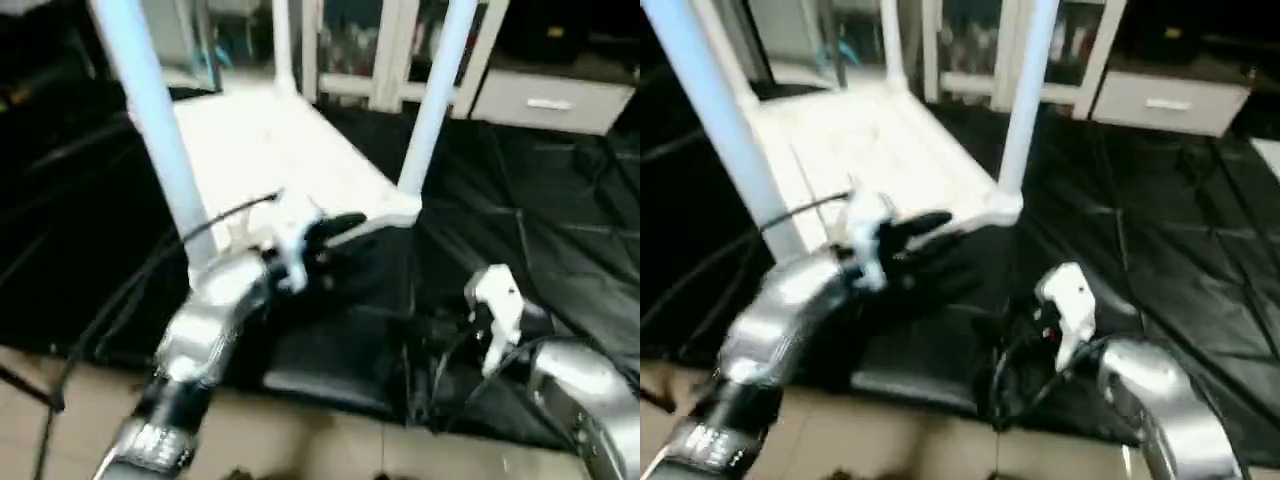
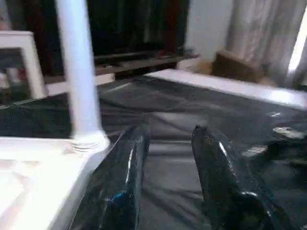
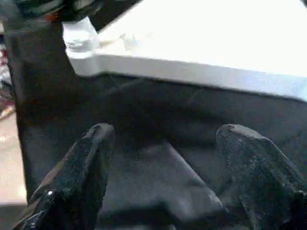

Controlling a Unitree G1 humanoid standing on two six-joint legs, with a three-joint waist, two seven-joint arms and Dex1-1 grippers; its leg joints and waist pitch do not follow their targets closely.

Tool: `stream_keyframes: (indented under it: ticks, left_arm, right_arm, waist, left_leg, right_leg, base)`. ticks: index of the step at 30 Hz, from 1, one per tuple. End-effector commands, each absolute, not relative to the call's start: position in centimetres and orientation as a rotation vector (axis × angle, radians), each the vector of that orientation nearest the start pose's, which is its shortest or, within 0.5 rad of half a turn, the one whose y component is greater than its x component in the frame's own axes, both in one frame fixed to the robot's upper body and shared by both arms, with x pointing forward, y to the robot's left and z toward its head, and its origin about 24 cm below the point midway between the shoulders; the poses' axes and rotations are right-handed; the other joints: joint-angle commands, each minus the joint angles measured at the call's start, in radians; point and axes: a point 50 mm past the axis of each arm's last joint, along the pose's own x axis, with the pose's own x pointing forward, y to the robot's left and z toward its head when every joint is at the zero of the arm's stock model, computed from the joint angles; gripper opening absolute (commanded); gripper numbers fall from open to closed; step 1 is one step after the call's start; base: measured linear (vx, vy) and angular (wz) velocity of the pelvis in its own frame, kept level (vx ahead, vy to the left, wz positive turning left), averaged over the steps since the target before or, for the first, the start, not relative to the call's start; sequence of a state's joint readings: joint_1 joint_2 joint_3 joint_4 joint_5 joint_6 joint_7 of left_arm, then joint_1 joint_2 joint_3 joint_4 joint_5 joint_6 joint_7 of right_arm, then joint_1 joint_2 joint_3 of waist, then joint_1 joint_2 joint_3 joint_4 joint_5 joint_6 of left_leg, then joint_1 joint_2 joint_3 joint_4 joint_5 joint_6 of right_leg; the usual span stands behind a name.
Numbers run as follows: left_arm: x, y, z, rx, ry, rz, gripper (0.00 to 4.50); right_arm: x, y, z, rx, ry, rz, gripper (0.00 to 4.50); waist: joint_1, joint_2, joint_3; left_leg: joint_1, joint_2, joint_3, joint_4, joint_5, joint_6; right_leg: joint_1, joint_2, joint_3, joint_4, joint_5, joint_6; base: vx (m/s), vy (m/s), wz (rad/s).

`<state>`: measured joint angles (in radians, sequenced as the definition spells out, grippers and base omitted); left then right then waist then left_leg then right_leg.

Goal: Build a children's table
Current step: Rotate table base

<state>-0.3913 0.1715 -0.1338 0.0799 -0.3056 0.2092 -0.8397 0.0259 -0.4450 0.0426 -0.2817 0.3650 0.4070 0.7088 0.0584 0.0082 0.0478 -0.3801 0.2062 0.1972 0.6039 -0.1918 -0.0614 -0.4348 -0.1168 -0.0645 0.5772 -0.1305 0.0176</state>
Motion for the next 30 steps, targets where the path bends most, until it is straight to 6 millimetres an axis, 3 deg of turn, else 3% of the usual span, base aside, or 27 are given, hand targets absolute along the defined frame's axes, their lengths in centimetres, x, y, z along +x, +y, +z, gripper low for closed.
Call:
stream_keyframes:
  ticks: [1, 4, 5, 6, 8, 11, 13, 15, 18, 20, 22, 24, 26, 27, 28, 29, 30]
  left_arm:
    - [27.8, 10.4, 11.0, -0.100, -0.045, -1.181, 1.83]
    - [26.9, 11.6, 10.8, -0.120, -0.012, -1.227, 1.83]
    - [26.6, 11.9, 10.7, -0.133, 0.005, -1.238, 1.83]
    - [26.2, 13.3, 10.4, -0.137, 0.047, -1.268, 1.83]
    - [25.9, 14.5, 10.2, -0.119, 0.074, -1.280, 1.83]
    - [25.7, 16.7, 10.1, -0.107, 0.101, -1.271, 1.83]
    - [25.4, 19.1, 10.1, -0.116, 0.130, -1.251, 1.83]
    - [25.3, 20.5, 10.0, -0.119, 0.158, -1.232, 1.83]
    - [25.2, 22.6, 10.0, -0.106, 0.198, -1.177, 1.83]
    - [25.2, 23.6, 10.0, -0.099, 0.217, -1.149, 1.83]
    - [25.3, 25.2, 9.9, -0.073, 0.240, -1.093, 1.83]
    - [25.5, 26.7, 9.9, -0.056, 0.253, -1.040, 1.83]
    - [25.5, 27.6, 10.0, -0.043, 0.264, -1.012, 1.83]
    - [25.5, 29.2, 10.2, -0.011, 0.283, -0.959, 1.83]
    - [25.5, 30.0, 10.3, -0.001, 0.293, -0.935, 1.83]
    - [25.6, 30.7, 10.5, 0.016, 0.293, -0.911, 1.83]
    - [25.7, 31.3, 10.8, 0.032, 0.291, -0.883, 1.83]
  right_arm:
    - [22.5, -16.7, 8.0, -0.016, 0.170, 0.830, 3.68]
    - [22.3, -16.6, 7.9, -0.002, 0.167, 0.841, 3.68]
    - [22.2, -16.5, 7.9, -0.001, 0.168, 0.842, 3.68]
    - [22.1, -16.5, 7.8, 0.001, 0.170, 0.848, 3.68]
    - [22.0, -16.5, 7.8, 0.002, 0.169, 0.853, 3.68]
    - [22.0, -16.7, 7.8, 0.002, 0.166, 0.850, 3.68]
    - [22.0, -16.8, 7.8, 0.006, 0.167, 0.853, 3.68]
    - [22.0, -16.8, 7.8, 0.004, 0.169, 0.855, 3.68]
    - [22.1, -16.8, 7.7, 0.000, 0.172, 0.861, 3.68]
    - [22.1, -16.8, 7.6, -0.002, 0.173, 0.862, 3.68]
    - [22.2, -16.9, 7.6, -0.007, 0.177, 0.861, 3.68]
    - [22.3, -17.0, 7.6, -0.010, 0.179, 0.859, 3.68]
    - [22.3, -17.0, 7.6, -0.011, 0.179, 0.858, 3.68]
    - [22.3, -17.1, 7.6, -0.013, 0.179, 0.857, 3.68]
    - [22.4, -17.2, 7.6, -0.014, 0.180, 0.856, 3.68]
    - [22.4, -17.2, 7.6, -0.015, 0.180, 0.855, 3.68]
    - [22.4, -17.2, 7.6, -0.016, 0.181, 0.854, 3.68]
  waist:
    - [-0.002, 0.002, -0.057]
    - [-0.012, 0.006, -0.054]
    - [-0.012, 0.012, -0.053]
    - [-0.012, 0.011, -0.053]
    - [-0.019, 0.011, -0.048]
    - [-0.026, 0.012, -0.047]
    - [-0.031, 0.013, -0.045]
    - [-0.037, 0.007, -0.044]
    - [-0.040, 0.017, -0.042]
    - [-0.044, 0.019, -0.037]
    - [-0.054, 0.018, -0.030]
    - [-0.063, 0.029, -0.028]
    - [-0.076, 0.034, -0.018]
    - [-0.078, 0.044, -0.007]
    - [-0.054, 0.058, 0.000]
    - [0.016, 0.067, -0.007]
    - [-0.020, 0.034, -0.011]
  left_leg:
    - [0.018, 0.019, -0.012, -0.090, -0.377, 0.010]
    - [0.018, 0.015, -0.016, -0.095, -0.422, -0.009]
    - [0.026, 0.015, -0.015, -0.095, -0.443, -0.015]
    - [0.030, 0.014, -0.014, -0.092, -0.450, -0.021]
    - [0.020, 0.010, -0.019, -0.099, -0.466, -0.021]
    - [0.027, 0.007, -0.023, -0.097, -0.493, -0.026]
    - [0.027, 0.005, -0.024, -0.096, -0.504, -0.025]
    - [0.024, 0.002, -0.028, -0.097, -0.512, -0.025]
    - [0.029, 0.005, -0.037, -0.101, -0.536, -0.033]
    - [0.035, 0.007, -0.042, -0.107, -0.575, -0.038]
    - [0.051, 0.000, -0.046, -0.103, -0.636, -0.039]
    - [0.054, 0.006, -0.055, -0.112, -0.668, -0.044]
    - [0.055, 0.018, -0.064, -0.134, -0.750, -0.050]
    - [0.044, 0.032, -0.068, -0.166, -0.828, -0.057]
    - [-0.023, 0.068, -0.056, -0.245, -0.924, -0.063]
    - [-0.040, 0.063, 0.002, -0.265, -0.911, -0.055]
    - [0.016, 0.041, 0.004, -0.235, -0.834, -0.045]
  right_leg:
    - [0.047, -0.011, 0.022, -0.075, -0.433, -0.142]
    - [0.044, -0.005, 0.022, -0.078, -0.479, -0.105]
    - [0.036, -0.002, 0.023, -0.086, -0.495, -0.097]
    - [0.033, -0.003, 0.024, -0.086, -0.500, -0.097]
    - [0.039, -0.002, 0.022, -0.089, -0.542, -0.074]
    - [0.034, -0.003, 0.019, -0.098, -0.608, -0.047]
    - [0.031, -0.004, 0.017, -0.103, -0.646, -0.034]
    - [0.033, -0.004, 0.011, -0.107, -0.683, -0.015]
    - [0.035, -0.007, 0.003, -0.113, -0.691, -0.013]
    - [0.037, -0.004, -0.003, -0.117, -0.685, -0.020]
    - [0.030, 0.000, -0.019, -0.136, -0.740, -0.004]
    - [0.043, -0.001, -0.032, -0.140, -0.723, -0.008]
    - [0.063, 0.005, -0.058, -0.140, -0.669, -0.014]
    - [0.087, 0.018, -0.076, -0.123, -0.624, -0.019]
    - [0.161, 0.031, -0.069, 0.045, -0.440, -0.055]
    - [0.153, 0.034, -0.028, 0.119, -0.270, -0.065]
    - [0.117, 0.028, 0.004, 0.090, -0.382, -0.051]
  base:
    - [0.000, 0.000, 0.00]
    - [0.000, 0.000, 0.00]
    - [0.000, 0.000, 0.00]
    - [0.000, 0.000, 0.00]
    - [0.000, 0.000, 0.00]
    - [0.000, 0.000, 0.00]
    - [0.000, 0.000, 0.00]
    - [0.000, 0.000, 0.00]
    - [0.000, 0.000, 0.00]
    - [0.000, 0.000, 0.00]
    - [0.000, 0.000, 0.00]
    - [0.000, 0.000, 0.00]
    - [0.000, 0.000, 0.00]
    - [0.000, 0.000, 0.00]
    - [-0.076, -0.013, 0.06]
    - [-0.076, -0.013, 0.06]
    - [-0.029, -0.070, 0.08]
